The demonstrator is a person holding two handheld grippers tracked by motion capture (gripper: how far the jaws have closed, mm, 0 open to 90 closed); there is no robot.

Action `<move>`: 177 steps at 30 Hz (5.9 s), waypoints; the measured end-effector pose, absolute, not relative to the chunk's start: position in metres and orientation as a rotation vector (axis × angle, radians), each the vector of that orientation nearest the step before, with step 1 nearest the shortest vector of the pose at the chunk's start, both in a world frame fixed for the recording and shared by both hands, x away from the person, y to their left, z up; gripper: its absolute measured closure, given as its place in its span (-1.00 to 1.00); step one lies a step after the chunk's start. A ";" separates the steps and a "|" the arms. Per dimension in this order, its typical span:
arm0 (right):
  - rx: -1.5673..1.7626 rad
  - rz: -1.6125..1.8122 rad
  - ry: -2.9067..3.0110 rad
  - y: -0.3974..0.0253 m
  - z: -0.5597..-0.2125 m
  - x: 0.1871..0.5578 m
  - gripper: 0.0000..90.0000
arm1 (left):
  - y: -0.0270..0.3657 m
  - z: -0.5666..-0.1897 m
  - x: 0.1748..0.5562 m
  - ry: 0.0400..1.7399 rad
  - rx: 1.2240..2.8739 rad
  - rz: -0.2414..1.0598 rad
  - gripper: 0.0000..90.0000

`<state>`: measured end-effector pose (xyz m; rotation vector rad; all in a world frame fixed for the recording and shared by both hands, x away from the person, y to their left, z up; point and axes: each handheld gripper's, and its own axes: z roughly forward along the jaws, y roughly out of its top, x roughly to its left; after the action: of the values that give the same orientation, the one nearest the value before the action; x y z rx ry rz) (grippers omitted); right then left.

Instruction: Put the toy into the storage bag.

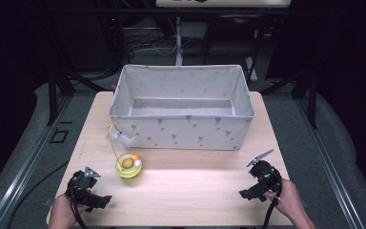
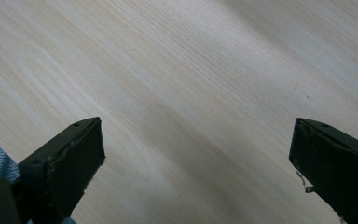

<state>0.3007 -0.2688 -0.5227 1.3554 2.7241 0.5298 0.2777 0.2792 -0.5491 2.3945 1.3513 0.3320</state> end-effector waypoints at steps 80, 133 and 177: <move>1.387 0.544 2.704 -0.271 -0.524 0.299 -0.95 | 0.221 -0.387 0.375 1.078 2.625 0.080 -0.05; 1.389 0.543 2.722 -0.272 -0.524 0.300 -0.95 | 0.240 -0.368 0.379 1.112 2.705 0.236 0.96; 1.357 0.529 2.729 -0.271 -0.524 0.300 -0.94 | 0.276 -0.317 0.430 1.319 2.765 0.365 0.96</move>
<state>0.2998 -0.2707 -0.5236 1.3574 2.7286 0.5293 0.4296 0.2760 -0.3168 2.7649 1.3193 0.3648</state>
